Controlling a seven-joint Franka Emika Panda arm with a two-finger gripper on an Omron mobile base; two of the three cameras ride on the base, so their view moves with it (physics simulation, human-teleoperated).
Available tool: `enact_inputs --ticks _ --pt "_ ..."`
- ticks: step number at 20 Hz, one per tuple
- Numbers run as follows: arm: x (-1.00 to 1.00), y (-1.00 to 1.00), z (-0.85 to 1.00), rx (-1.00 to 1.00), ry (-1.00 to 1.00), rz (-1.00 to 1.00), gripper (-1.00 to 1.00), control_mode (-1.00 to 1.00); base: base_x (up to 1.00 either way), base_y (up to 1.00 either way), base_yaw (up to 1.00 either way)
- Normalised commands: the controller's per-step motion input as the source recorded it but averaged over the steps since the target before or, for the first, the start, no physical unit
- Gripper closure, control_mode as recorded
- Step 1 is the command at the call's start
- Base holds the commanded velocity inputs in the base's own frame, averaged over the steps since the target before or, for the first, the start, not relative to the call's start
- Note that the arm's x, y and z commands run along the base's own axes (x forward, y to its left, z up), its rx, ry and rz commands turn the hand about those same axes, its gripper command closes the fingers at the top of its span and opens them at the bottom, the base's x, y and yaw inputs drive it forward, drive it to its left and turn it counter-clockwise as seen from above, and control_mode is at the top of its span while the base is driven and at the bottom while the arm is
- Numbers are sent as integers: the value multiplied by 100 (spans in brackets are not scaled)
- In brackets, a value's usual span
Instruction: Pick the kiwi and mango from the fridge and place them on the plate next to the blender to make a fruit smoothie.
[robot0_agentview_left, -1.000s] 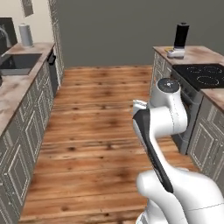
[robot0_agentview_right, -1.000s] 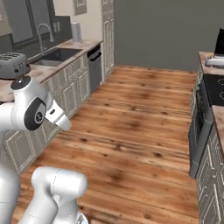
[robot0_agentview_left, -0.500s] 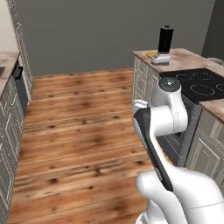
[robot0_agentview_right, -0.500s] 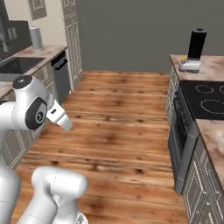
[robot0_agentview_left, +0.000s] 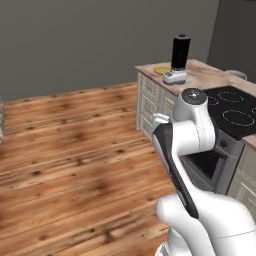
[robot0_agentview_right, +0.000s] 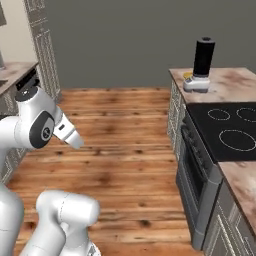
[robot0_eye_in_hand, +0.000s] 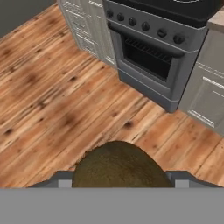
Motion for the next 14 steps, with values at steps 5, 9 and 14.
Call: enact_inputs --ticks 5,9,14 --pt "0 0 0 0 0 0 100 100 99 50 -27" --pt "0 0 0 0 0 0 100 100 96 67 -29" --pt "0 0 0 0 0 0 100 100 94 65 -29"
